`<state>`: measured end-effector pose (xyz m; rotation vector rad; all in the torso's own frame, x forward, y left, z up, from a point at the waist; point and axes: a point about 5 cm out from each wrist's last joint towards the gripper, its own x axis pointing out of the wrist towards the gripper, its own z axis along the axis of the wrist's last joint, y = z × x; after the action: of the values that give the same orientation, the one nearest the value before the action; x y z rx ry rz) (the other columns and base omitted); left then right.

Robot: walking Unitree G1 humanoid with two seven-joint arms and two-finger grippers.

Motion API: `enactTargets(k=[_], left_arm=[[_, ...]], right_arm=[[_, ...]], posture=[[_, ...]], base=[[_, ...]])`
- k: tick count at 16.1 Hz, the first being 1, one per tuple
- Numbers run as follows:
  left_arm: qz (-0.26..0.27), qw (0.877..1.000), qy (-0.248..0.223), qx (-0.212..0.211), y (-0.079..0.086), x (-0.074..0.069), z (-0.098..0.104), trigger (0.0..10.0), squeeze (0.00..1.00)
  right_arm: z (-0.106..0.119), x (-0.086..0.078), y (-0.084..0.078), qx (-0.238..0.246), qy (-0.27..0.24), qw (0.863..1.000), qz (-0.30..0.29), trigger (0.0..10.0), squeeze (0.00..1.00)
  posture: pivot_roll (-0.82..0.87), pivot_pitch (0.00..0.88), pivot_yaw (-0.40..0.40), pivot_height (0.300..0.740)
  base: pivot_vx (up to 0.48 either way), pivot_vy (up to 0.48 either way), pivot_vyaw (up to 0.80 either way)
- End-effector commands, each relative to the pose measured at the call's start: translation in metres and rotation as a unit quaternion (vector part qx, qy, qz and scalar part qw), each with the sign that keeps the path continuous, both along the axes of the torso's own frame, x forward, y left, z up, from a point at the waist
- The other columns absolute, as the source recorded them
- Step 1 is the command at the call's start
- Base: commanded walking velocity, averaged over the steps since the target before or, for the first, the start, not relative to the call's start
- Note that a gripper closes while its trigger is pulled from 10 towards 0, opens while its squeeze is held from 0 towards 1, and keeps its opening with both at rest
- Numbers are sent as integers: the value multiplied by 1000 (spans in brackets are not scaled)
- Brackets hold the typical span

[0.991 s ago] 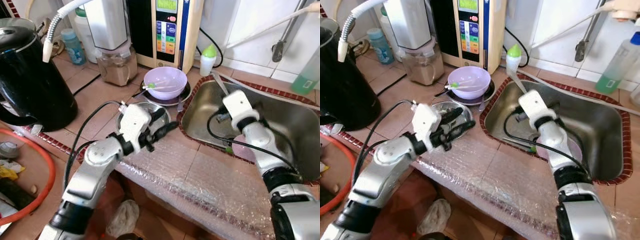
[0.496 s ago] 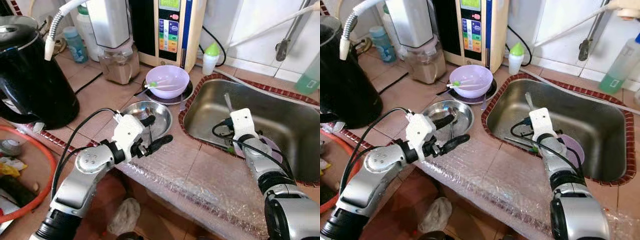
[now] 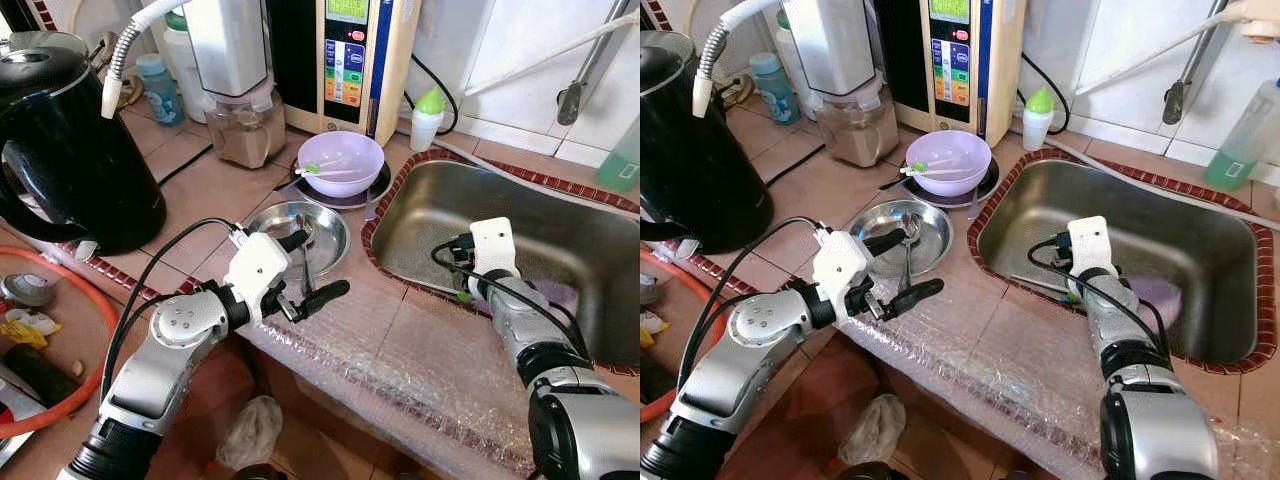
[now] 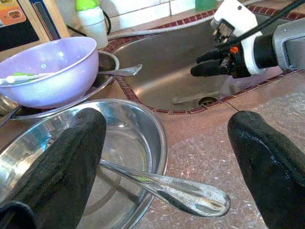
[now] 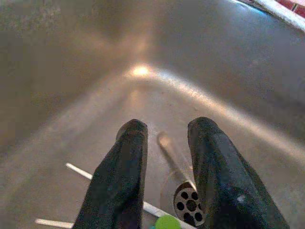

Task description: Kitchen organization

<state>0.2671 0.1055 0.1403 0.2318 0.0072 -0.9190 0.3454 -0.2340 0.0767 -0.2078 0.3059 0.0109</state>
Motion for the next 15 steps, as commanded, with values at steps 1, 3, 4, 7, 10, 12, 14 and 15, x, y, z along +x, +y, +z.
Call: enactTargets(k=[1, 3, 4, 7, 10, 12, 14, 15], left_arm=[[-4, 1000, -14, 4, -2, 0, 5, 10000, 1000], [15, 999, -28, 0, 0, 2, 8, 10000, 1000], [39, 998, -46, 4, 4, 6, 11, 10000, 1000], [96, 992, -75, -17, 14, 9, 14, 10000, 1000], [155, 983, -91, -45, 22, 9, 15, 10000, 1000], [222, 968, -91, -76, 30, 9, 14, 10000, 1000], [234, 965, -79, -93, 29, 3, 9, 10000, 1000], [225, 967, -79, -92, 27, -2, 6, 10000, 1000]], right_arm=[[-8, -3, 6, 22, 12, 1000, -1, 10000, 1000], [8, 4, 9, 49, -38, 998, -3, 10000, 1000], [19, 7, 12, 65, -80, 995, 1, 10000, 1000], [29, 1, 27, 85, -139, 986, 29, 10000, 1000], [35, -11, 46, 83, -181, 978, 68, 10000, 1000], [41, -23, 59, 96, -207, 970, 87, 10000, 1000], [42, -36, 71, 111, -211, 967, 92, 10000, 1000], [41, -39, 74, 115, -207, 967, 94, 10000, 1000]], posture=[[34, 0, 67, 740], [32, 0, 69, 740], [31, 0, 68, 740], [28, 0, 68, 740], [20, 0, 59, 740], [19, 0, 51, 740], [14, 8, 40, 740], [9, 13, 34, 740]], base=[[0, 0, 0], [0, 0, 0], [0, 0, 0], [0, 0, 0], [0, 0, 0], [0, 0, 0], [0, 0, 0], [0, 0, 0]])
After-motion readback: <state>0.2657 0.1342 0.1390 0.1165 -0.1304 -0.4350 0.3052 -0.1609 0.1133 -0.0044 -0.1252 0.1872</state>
